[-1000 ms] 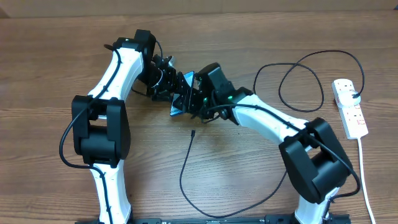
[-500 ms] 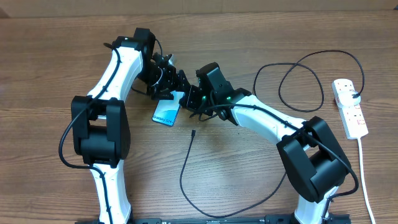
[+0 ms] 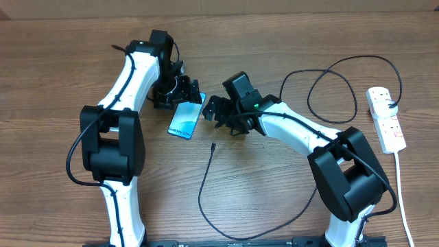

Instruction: Plug charger to phone and switch on socket

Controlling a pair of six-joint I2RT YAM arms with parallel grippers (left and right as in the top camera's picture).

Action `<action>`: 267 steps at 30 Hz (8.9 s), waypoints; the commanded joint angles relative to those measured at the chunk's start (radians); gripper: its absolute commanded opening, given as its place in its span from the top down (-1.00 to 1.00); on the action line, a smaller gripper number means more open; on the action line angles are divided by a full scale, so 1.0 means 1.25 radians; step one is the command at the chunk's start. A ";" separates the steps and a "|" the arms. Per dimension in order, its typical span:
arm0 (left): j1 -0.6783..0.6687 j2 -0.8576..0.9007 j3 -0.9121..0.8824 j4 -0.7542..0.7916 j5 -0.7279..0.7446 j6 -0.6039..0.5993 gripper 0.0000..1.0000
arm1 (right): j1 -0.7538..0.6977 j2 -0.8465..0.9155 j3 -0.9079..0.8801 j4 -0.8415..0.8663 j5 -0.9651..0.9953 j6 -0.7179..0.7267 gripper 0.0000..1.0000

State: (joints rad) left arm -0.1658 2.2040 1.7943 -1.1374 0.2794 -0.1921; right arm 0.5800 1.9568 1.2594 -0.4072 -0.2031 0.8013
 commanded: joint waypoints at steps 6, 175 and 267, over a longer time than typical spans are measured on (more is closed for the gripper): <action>-0.097 -0.001 0.007 0.046 -0.257 -0.063 -0.95 | 0.002 0.003 0.009 -0.069 0.037 -0.020 -1.00; -0.035 0.124 -0.015 -0.066 0.154 0.125 -0.40 | 0.103 0.118 0.008 0.154 -0.159 -0.056 -0.70; 0.080 0.083 0.074 -0.111 0.501 0.085 0.92 | -0.033 -0.108 0.009 -0.286 -0.050 -0.103 -1.00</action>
State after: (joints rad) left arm -0.0696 2.3249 1.8671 -1.2747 0.9058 -0.0467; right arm 0.5068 1.8393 1.2694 -0.7612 -0.4381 0.6872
